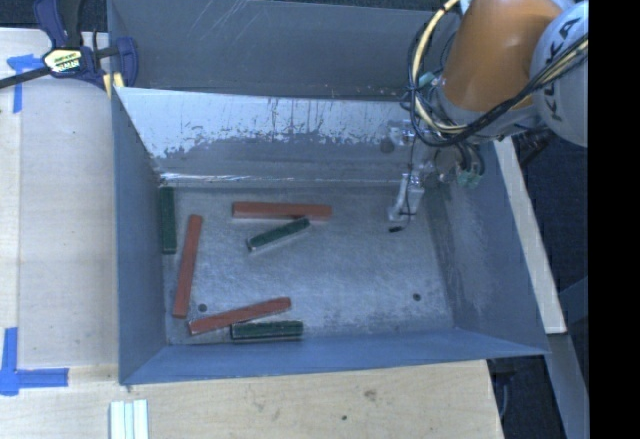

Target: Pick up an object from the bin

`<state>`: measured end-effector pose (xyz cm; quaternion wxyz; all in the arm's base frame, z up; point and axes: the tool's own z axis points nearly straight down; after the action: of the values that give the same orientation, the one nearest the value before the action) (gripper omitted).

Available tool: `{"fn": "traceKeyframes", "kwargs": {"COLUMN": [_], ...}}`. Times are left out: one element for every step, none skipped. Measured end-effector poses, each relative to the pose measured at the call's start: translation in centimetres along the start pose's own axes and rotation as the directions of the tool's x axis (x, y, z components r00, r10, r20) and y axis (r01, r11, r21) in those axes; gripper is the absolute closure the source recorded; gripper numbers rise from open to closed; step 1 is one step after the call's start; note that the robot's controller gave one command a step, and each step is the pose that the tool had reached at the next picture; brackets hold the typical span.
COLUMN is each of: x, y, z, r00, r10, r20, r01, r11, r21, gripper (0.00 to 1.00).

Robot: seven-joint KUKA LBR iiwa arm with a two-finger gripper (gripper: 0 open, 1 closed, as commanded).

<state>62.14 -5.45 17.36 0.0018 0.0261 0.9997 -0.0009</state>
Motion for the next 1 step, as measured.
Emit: {"fn": "traceKeyframes", "kwargs": {"x": [0.80], "y": [3.13], "z": [2.97], "r00": [0.999], "r10": [-0.053], "r20": [0.001], "r01": [0.053], "r11": [0.999], "r21": [-0.003], "gripper": [0.00]}}
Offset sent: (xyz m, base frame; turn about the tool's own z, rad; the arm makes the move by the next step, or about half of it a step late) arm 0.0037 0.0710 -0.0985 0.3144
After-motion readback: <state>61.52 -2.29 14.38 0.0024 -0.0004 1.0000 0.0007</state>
